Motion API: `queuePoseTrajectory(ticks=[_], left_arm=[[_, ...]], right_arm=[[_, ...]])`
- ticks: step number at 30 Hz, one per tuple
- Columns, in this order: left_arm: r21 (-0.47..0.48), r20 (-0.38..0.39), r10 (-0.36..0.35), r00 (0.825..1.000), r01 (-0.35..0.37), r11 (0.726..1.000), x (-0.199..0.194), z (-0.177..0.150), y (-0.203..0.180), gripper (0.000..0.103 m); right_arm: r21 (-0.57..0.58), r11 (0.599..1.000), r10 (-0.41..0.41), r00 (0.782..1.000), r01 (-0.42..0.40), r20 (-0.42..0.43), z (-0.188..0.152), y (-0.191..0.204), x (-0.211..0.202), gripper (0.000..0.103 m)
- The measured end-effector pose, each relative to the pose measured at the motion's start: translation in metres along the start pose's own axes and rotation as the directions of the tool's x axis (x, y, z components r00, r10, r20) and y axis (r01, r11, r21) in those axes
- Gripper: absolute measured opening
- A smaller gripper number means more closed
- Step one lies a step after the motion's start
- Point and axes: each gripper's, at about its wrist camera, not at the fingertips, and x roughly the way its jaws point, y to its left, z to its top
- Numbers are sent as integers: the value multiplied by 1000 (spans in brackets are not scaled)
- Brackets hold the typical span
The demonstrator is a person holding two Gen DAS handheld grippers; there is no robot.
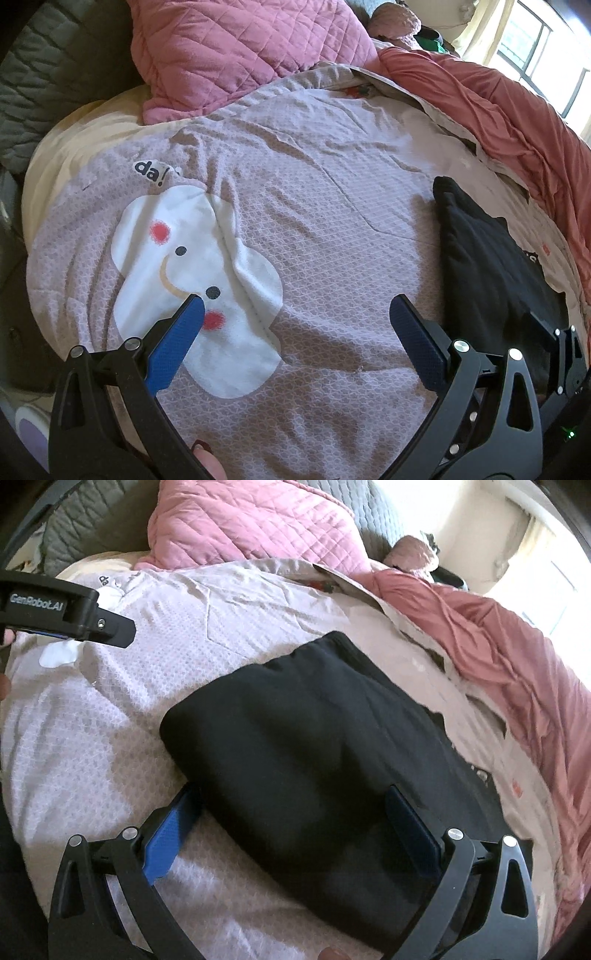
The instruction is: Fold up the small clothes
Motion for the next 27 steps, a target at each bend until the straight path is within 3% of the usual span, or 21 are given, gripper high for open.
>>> queuePoseTrajectory(ticks=[7,9,11,14,16,17,19,23,27], left_arm=[[34,2,20,1000,-20,999,0,1,-7,94],[51,9,25,1000,-26,998,-1,1,-10,94],[68,14,31,999,-32,997,-1,2,-13,94],[74,10,25,1000,-26,997,0,4,-17,94],[76,10,21,1000,-22,997,0,6,-19,94],[79,11,18,1000,-18,997,0,7,-21,94],[82,8,11,1000,-12,997,0,8,-24,94],[79,-7,-25,1000,25,997,1,14,-32,94],[44,-44,-108,993,110,993,6,25,-43,94]], right_arm=[[-24,999,-27,999,29,45,7,0,0,95],[8,1000,0,998,0,65,8,-8,-4,79],[32,999,18,997,-21,71,8,-14,-6,71],[38,997,57,995,-60,81,8,-16,-7,51],[31,995,91,990,-95,106,7,-14,-12,33],[33,992,114,986,-119,119,7,-14,-14,19],[66,984,155,979,-165,130,6,-19,-17,12],[261,913,281,947,-314,155,1,-50,-15,9],[428,793,373,901,-434,223,-11,-78,-17,8]])
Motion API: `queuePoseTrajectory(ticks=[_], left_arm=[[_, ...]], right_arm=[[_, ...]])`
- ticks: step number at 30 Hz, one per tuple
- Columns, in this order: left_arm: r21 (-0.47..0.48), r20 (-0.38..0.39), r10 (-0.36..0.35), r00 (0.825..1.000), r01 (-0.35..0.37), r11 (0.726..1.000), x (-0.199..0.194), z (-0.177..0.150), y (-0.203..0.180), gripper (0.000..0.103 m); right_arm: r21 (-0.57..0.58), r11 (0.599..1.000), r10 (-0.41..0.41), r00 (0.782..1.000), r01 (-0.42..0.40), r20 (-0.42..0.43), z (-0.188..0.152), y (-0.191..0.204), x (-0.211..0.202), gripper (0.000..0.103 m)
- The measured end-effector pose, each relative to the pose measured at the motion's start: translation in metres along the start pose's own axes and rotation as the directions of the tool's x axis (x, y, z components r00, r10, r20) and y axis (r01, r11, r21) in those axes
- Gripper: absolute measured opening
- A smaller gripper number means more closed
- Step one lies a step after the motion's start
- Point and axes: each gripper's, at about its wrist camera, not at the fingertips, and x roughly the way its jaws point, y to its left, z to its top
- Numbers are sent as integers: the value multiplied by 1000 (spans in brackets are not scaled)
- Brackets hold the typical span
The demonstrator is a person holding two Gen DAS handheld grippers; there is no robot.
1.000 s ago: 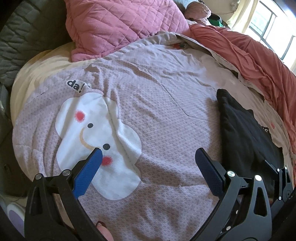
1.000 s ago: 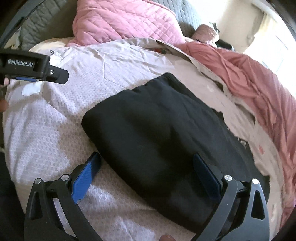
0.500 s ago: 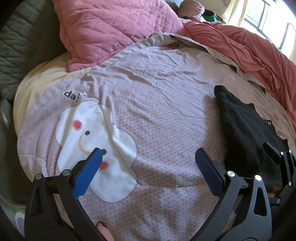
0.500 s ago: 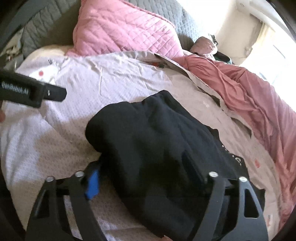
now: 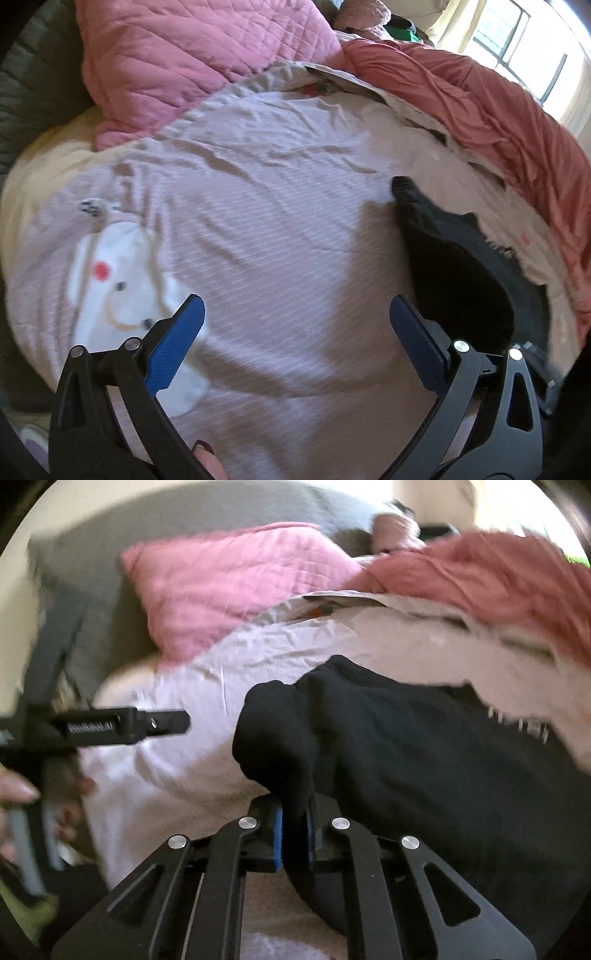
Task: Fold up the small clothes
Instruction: 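Lift the sweatshirt with the right tool while the left tool grasps its corner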
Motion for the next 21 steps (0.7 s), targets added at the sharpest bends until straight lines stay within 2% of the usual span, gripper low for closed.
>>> queuePoseTrajectory(ticks=[1,3,4,5,7,9,10,11,12,13,15,16,19,20,21], left_arm=[[-14,-8,-26,1000,26,1000,2,3,-2,94],[-85,-40,-148,988,144,986,9,13,-5,94],[-136,-54,-230,972,221,966,14,17,-6,94],[-191,-62,-312,948,295,936,20,23,-6,94],[-245,-78,-395,915,367,897,33,33,-13,94],[-252,-116,-425,898,387,887,48,42,-27,93],[-255,-136,-447,884,405,878,55,44,-34,93],[-262,-172,-481,860,431,864,66,46,-43,93],[-268,-192,-488,851,433,861,73,48,-48,93],[-267,-218,-481,849,423,866,82,48,-52,93],[-245,-265,-442,857,383,891,97,45,-63,93],[-238,-277,-439,855,381,893,101,45,-67,93],[-240,-273,-469,840,412,879,110,43,-74,90],[-243,-277,-473,836,415,877,112,42,-77,80],[-244,-284,-478,831,419,874,114,40,-79,62]], right_arm=[[26,1000,16,1000,-17,9,0,-3,-4,8],[60,998,32,999,-34,34,1,-9,-12,8],[65,997,34,999,-36,42,1,-11,-15,8],[70,997,33,998,-36,49,1,-12,-18,8],[75,996,36,998,-40,52,-1,-13,-21,8],[74,996,39,998,-42,49,-2,-12,-22,8],[71,997,40,998,-43,48,-2,-13,-22,8],[64,997,39,998,-42,47,-3,-11,-22,8],[58,998,38,998,-41,45,-3,-10,-22,8],[55,998,38,998,-40,42,-3,-10,-21,8],[56,998,40,998,-43,39,-3,-11,-20,8],[55,998,42,998,-44,36,-3,-11,-20,8],[49,998,43,999,-44,24,-4,-10,-17,8],[46,998,43,999,-44,20,-5,-9,-16,8],[42,998,44,999,-45,15,-5,-9,-14,8]])
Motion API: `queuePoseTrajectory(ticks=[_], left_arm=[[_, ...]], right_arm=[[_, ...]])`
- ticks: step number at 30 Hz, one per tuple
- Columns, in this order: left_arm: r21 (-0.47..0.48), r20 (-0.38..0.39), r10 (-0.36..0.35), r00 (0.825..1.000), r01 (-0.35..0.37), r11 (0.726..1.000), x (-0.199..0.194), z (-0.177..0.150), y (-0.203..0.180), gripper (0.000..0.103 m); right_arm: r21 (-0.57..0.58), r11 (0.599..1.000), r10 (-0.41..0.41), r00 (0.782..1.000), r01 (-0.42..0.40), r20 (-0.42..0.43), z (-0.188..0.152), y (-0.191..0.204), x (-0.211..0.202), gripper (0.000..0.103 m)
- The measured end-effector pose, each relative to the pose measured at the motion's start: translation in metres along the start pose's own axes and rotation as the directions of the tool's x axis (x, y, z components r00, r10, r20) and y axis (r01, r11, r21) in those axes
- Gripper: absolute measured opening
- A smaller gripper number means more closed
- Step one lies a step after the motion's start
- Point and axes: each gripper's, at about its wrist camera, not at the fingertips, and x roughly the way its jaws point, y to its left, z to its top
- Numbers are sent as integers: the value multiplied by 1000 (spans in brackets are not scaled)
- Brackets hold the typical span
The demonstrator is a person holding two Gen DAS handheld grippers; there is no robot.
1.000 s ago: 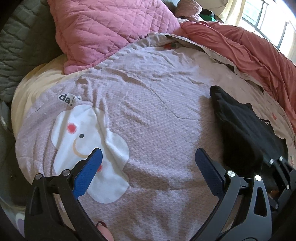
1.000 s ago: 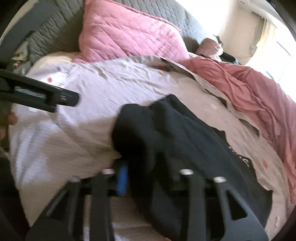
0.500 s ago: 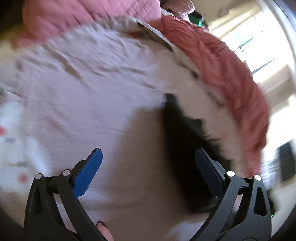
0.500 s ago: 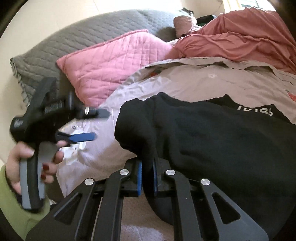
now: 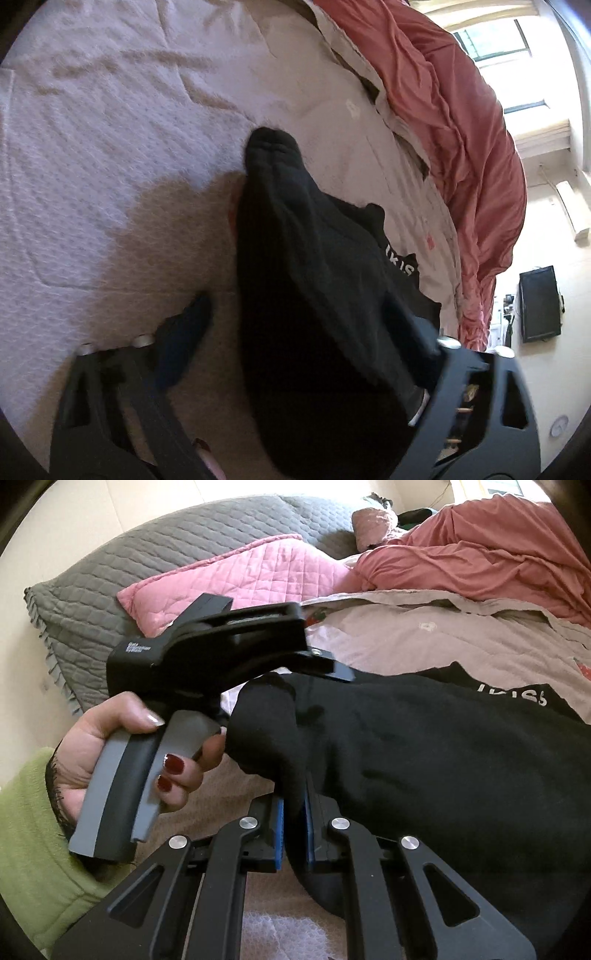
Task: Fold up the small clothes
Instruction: 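Lift the sweatshirt with the right tool while the left tool grasps its corner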
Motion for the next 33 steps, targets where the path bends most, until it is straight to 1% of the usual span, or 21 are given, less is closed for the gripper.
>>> queuePoseTrajectory(ticks=[2,5,6,10,12,17,18,23,28,33], left_arm=[[5,-17,0,1000,0,1000,6,-2,-4,44],[58,7,54,998,-55,997,4,-6,-11,20],[66,17,57,998,-58,996,2,-8,-13,16],[94,56,60,997,-65,993,-12,-12,-27,12],[118,74,50,996,-59,991,-22,-15,-41,11],[199,100,22,995,-42,979,-36,-24,-90,11],[224,104,16,994,-39,974,-37,-28,-106,11],[288,106,-5,994,-26,957,-26,-41,-157,12],[347,86,22,996,-50,936,0,-58,-198,12],[390,52,57,997,-73,918,30,-74,-221,12]], right_arm=[[-4,1000,2,1000,-2,-8,-2,2,3,8],[0,1000,6,1000,-6,-2,-3,1,2,8],[4,1000,8,1000,-8,4,-2,0,0,8],[21,1000,18,999,-18,42,0,-4,-11,8],[28,999,20,996,-23,84,2,-6,-24,8],[86,996,18,982,-35,187,5,-25,-64,8],[100,994,14,978,-35,210,5,-31,-75,8],[142,990,-18,958,-24,286,2,-54,-116,8],[200,980,-61,945,-5,322,-10,-80,-143,8],[257,966,-109,937,22,331,-29,-104,-160,8]])
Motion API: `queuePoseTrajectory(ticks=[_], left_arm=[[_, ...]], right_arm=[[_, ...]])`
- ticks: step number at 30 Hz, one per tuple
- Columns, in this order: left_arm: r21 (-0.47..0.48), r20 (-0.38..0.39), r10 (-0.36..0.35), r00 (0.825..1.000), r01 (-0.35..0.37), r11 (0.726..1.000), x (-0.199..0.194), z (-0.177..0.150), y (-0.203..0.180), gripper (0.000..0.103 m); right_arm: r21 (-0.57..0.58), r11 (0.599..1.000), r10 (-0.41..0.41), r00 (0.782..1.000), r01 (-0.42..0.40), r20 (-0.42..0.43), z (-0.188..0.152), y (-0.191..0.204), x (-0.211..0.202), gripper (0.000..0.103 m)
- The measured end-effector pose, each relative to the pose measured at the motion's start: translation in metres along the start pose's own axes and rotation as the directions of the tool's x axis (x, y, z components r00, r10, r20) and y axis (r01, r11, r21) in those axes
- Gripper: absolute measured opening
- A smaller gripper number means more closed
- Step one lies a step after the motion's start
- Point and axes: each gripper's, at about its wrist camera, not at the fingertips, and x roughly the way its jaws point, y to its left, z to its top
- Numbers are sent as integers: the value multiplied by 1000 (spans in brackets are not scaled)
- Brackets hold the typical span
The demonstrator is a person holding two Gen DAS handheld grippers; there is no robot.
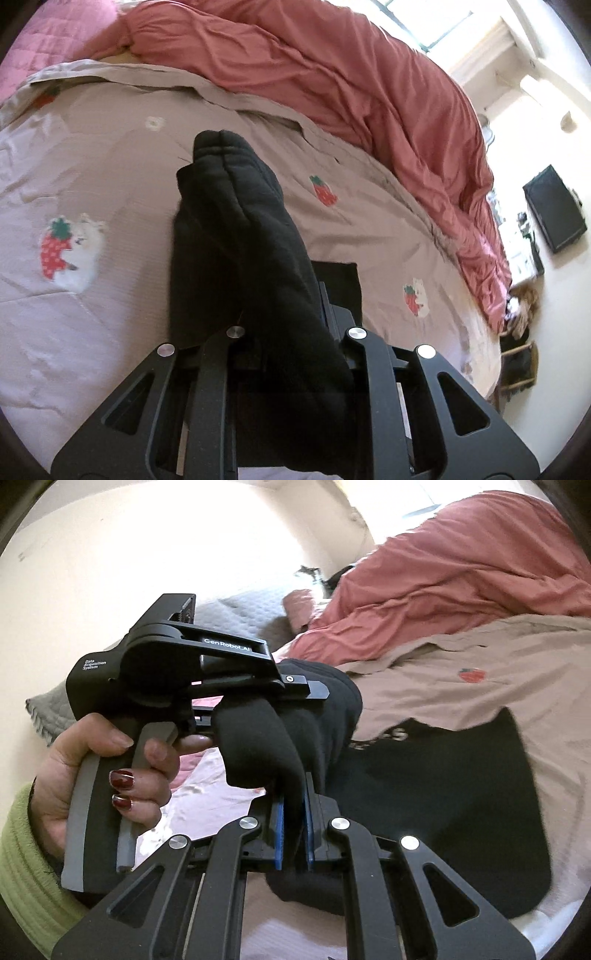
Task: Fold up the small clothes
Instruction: 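Lift the sweatshirt with the right tool while the left tool grasps its corner, then lower the folded black sweatshirt onto the sheet with the right tool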
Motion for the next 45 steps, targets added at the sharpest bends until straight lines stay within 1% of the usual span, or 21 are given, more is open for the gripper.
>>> queuePoseTrajectory(ticks=[4,7,9,10,11,12,13,15,16,18,21,23,25,28,30,31,33,36,38,41,45], left_arm=[[34,-27,13,1000,-12,999,22,-6,-20,14],[87,-50,36,998,-31,996,45,-12,-36,20],[96,-87,29,996,-21,995,61,-17,-40,40],[87,-99,16,995,-7,996,65,-18,-39,41],[84,-107,-6,994,15,996,67,-22,-38,46],[83,-95,-43,995,51,995,64,-23,-38,64],[75,-76,-80,994,86,993,59,-25,-36,69],[61,-31,-127,991,129,990,42,-26,-27,70],[63,-14,-129,992,129,990,35,-25,-22,70],[85,37,-69,997,66,994,21,-27,-13,68],[100,75,77,994,-84,991,11,-33,7,60],[96,85,125,989,-133,987,11,-41,22,60],[101,85,168,982,-176,979,13,-47,30,60],[74,51,157,986,-160,984,19,-55,47,61],[63,29,134,991,-136,989,25,-59,52,61],[67,25,128,991,-130,989,28,-61,52,62],[78,20,121,992,-122,989,30,-66,51,64],[88,15,125,992,-126,988,32,-69,51,64],[90,15,125,992,-126,988,32,-70,51,64],[101,15,128,992,-129,987,34,-70,50,64],[106,16,128,992,-129,986,36,-72,49,64]], right_arm=[[25,999,-33,999,33,6,-5,-19,-14,8],[55,996,-64,998,64,-1,-11,-35,-20,8],[100,991,-93,995,94,-22,-17,-49,-22,8],[130,987,-90,995,94,-37,-21,-56,-22,8],[149,984,-94,994,100,-47,-24,-61,-23,9],[165,979,-110,992,118,-58,-28,-66,-24,9],[177,975,-125,990,136,-68,-32,-72,-26,9],[212,964,-144,985,161,-92,-37,-84,-28,9],[229,959,-146,984,166,-103,-39,-87,-29,9],[243,954,-149,981,174,-121,-43,-92,-31,11],[186,961,-183,976,204,-120,-44,-84,-37,11],[172,962,-193,972,214,-133,-44,-82,-40,11],[165,958,-214,968,234,-132,-42,-81,-45,16],[150,958,-230,967,246,-111,-33,-82,-58,18],[163,958,-222,970,236,-98,-24,-86,-62,36],[179,956,-222,972,234,-83,-16,-91,-64,38],[201,956,-198,976,213,-95,-1,-100,-57,47],[186,961,-180,974,204,-138,22,-110,-39,50],[152,956,-222,958,250,-180,40,-113,-19,52],[96,972,-183,949,214,-255,59,-110,14,52],[52,971,-200,913,233,-355,66,-114,61,51]])
